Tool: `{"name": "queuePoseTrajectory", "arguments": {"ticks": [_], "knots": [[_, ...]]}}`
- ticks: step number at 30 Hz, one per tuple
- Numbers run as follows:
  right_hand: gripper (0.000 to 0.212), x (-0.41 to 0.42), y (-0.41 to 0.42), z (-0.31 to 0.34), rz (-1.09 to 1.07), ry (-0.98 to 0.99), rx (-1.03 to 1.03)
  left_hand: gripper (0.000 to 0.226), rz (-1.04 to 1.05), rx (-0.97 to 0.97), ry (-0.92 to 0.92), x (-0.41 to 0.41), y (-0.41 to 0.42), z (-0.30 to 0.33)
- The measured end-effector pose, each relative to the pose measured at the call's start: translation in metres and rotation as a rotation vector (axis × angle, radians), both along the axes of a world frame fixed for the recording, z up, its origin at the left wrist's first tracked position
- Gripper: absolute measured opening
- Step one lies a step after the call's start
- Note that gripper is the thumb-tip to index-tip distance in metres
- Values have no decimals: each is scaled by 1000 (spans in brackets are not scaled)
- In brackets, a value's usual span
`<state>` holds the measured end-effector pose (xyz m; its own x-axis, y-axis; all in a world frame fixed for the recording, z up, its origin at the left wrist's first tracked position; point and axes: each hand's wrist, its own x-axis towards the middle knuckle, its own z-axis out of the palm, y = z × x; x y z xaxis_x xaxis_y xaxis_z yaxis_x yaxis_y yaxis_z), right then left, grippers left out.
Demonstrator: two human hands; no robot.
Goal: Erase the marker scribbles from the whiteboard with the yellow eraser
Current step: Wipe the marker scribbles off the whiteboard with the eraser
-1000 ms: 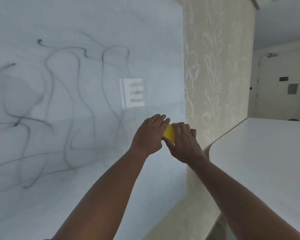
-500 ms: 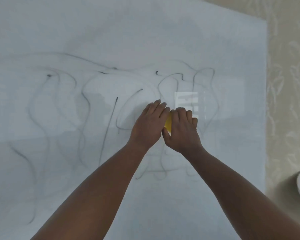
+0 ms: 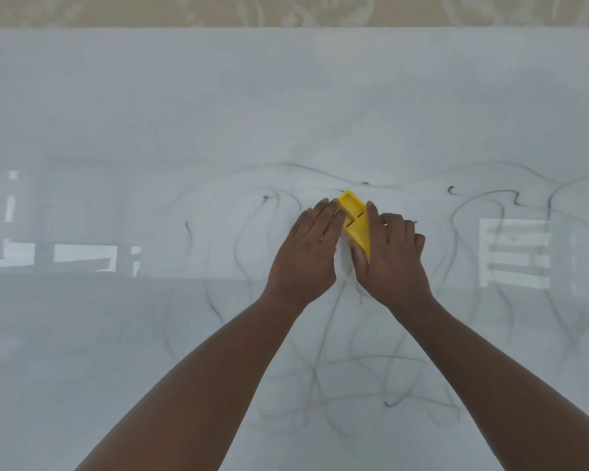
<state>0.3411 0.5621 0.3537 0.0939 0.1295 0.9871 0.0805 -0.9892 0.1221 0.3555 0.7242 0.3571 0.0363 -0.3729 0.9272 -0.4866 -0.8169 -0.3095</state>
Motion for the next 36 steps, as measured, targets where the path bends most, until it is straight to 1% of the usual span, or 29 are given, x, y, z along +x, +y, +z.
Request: {"name": "queuePoseTrajectory", "arguments": {"ticks": [4,7,11,14,16,20,24,26,30,36], "knots": [[59,6,31,19,6,3,141,59,115,-9,-17,5,65,-14],[63,15,47,33,43,-13,269,61,169,-67,9,12,122,-25],[64,30,85,41,154,-63,366,63,234,-155,33,33,231,-44],[62,35,106,46,252,-117,434,65,283,-225,47,47,295,-50],[62,38,124,51,293,-133,436,65,308,-252,53,56,326,-49],[64,48,179,62,359,-139,342,66,304,-240,89,75,363,-56],[63,58,251,58,431,-141,166,65,249,-239,82,83,368,-61],[61,61,286,46,480,-121,112,64,235,-236,63,83,370,-61],[58,63,324,4,519,-75,-22,61,214,-243,45,84,375,-63],[55,56,323,-83,542,96,-206,60,189,-234,44,83,382,-74]]}}
